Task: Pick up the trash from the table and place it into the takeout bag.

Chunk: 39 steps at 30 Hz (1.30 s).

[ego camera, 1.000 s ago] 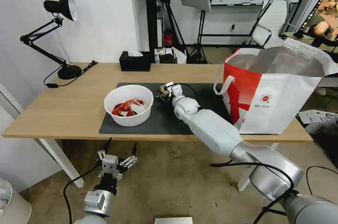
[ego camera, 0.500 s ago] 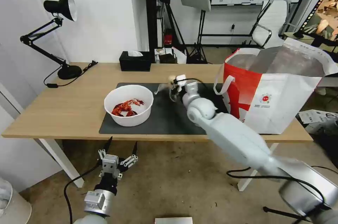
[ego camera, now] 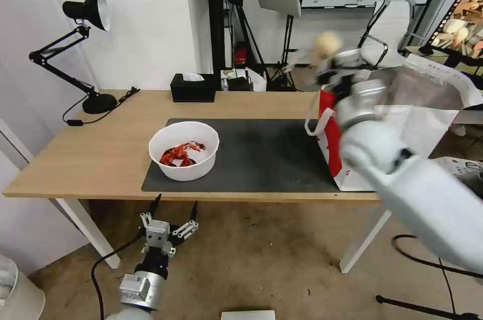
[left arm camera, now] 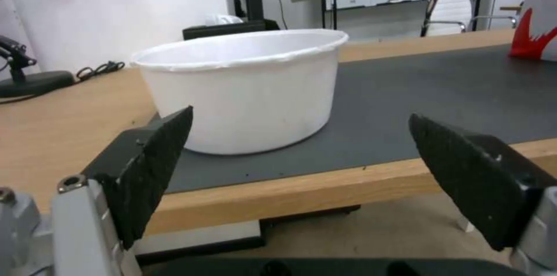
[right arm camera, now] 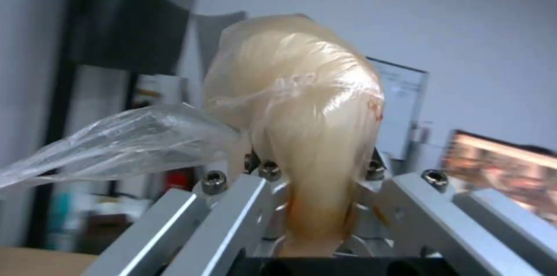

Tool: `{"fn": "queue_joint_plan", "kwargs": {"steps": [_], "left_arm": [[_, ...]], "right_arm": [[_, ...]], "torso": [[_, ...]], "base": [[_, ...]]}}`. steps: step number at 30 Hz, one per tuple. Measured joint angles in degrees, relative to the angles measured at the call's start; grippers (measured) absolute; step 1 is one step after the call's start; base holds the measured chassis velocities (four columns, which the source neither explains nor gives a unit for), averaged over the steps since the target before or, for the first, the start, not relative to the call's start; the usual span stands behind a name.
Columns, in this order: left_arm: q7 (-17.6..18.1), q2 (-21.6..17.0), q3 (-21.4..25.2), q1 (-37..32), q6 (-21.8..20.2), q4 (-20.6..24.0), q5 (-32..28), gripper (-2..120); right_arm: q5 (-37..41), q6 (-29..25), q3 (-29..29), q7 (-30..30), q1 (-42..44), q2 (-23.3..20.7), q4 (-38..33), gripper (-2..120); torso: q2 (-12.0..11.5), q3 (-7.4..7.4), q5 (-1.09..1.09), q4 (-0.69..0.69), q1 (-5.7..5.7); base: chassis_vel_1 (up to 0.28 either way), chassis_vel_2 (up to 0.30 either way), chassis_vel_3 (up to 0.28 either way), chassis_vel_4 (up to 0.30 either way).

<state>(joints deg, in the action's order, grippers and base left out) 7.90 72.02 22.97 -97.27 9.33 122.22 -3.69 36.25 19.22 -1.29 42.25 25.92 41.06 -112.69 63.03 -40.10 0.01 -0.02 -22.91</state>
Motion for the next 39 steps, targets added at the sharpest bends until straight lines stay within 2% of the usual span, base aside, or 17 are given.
{"fn": "queue_joint_plan", "kwargs": {"steps": [3,10,11,12,15,16,19,20,21,24,28,29,32,33,36,39], "left_arm": [[-0.08,0.00,-0.26,-0.02,-0.03,-0.17,0.08,100],[-0.26,-0.26,-0.23,-0.17,-0.14,0.15,0.20,100],[-0.29,-0.30,-0.01,-0.18,-0.25,0.53,0.19,100],[-0.29,-0.30,-0.01,-0.18,-0.25,0.53,0.19,100],[-0.33,-0.32,0.34,-0.81,-0.27,1.10,0.10,100],[-0.33,-0.32,0.34,-0.81,-0.27,1.10,0.10,100],[-0.80,-0.24,0.27,-1.31,-0.06,1.25,0.03,100],[-0.80,-0.24,0.27,-1.31,-0.06,1.25,0.03,100],[-0.86,-0.14,0.19,-1.35,-0.04,1.28,0.03,100],[-0.91,-0.07,0.12,-1.36,-0.03,1.39,0.03,100],[-0.96,-0.22,0.10,-1.42,-0.01,1.66,0.02,100],[-0.96,-0.22,0.10,-1.42,-0.01,1.66,0.02,100],[-0.96,-0.32,0.13,-1.42,0.00,1.73,0.00,100],[-0.96,-0.32,0.13,-1.42,0.00,1.73,0.00,100],[-0.96,-0.32,0.09,-1.36,0.00,1.75,-0.01,100],[-0.97,-0.34,0.12,-1.27,0.00,1.81,-0.08,100]], "right_arm": [[3.35,2.39,1.79,2.08,0.72,-1.89,0.13,7],[11.05,6.94,2.48,0.60,1.19,-4.37,2.23,7],[12.80,7.66,2.45,0.25,1.02,-4.77,2.51,12],[12.80,7.66,2.45,0.25,1.02,-4.77,2.51,12],[15.88,9.73,2.54,-0.07,0.16,-5.28,2.55,27],[15.88,9.73,2.54,-0.07,0.16,-5.28,2.55,27],[16.29,10.20,2.54,-0.12,-0.07,-5.35,2.26,40],[16.29,10.20,2.54,-0.12,-0.07,-5.35,2.26,40],[16.30,10.23,2.54,-0.01,-0.06,-5.26,2.15,47],[16.35,10.24,2.54,0.31,0.04,-5.19,2.01,52],[17.47,10.23,3.77,1.32,0.95,-5.29,1.47,74],[17.47,10.23,3.77,1.32,0.95,-5.29,1.47,74],[17.78,10.19,4.19,1.43,1.09,-5.65,1.37,88],[17.78,10.19,4.19,1.43,1.09,-5.65,1.37,88],[17.94,9.99,4.71,1.44,1.64,-5.78,1.08,99],[18.23,9.82,5.24,1.45,2.36,-5.84,0.59,100]], "torso": [[-0.01,0.00,0.00,0.00,0.00],[0.00,-0.01,-0.01,0.02,-0.01],[0.00,-0.01,0.00,0.01,0.00],[0.00,-0.01,0.00,0.01,0.00],[-0.01,-0.01,-0.01,0.02,0.00],[-0.01,-0.01,-0.01,0.02,0.00],[0.00,-0.01,-0.02,0.02,-0.01],[0.00,-0.01,-0.02,0.02,-0.01],[-0.01,-0.01,-0.02,0.02,0.00],[-0.01,-0.01,-0.02,0.02,0.00],[-0.01,-0.01,-0.01,0.02,0.00],[-0.01,-0.01,-0.01,0.02,0.00],[-0.01,-0.01,-0.02,0.02,0.00],[-0.01,-0.01,-0.02,0.02,0.00],[-0.01,-0.01,-0.02,0.02,-0.01],[-0.01,-0.01,-0.02,0.02,-0.01]], "base": [[0.000,0.000,0.000,0.000],[0.000,0.000,0.000,0.000],[0.000,0.000,0.000,0.000],[0.000,0.000,0.000,0.000],[0.000,0.000,0.000,0.000],[0.000,0.000,0.000,0.000],[0.000,0.000,0.000,0.000],[0.000,0.000,0.000,0.000],[0.000,0.000,0.000,0.000],[0.000,0.000,0.000,0.000],[0.000,0.000,0.000,0.000],[0.000,0.000,0.000,0.000],[0.000,0.000,0.000,0.000],[0.000,0.000,0.000,0.000],[0.000,0.000,0.000,0.000],[0.000,0.000,0.000,0.000]]}}
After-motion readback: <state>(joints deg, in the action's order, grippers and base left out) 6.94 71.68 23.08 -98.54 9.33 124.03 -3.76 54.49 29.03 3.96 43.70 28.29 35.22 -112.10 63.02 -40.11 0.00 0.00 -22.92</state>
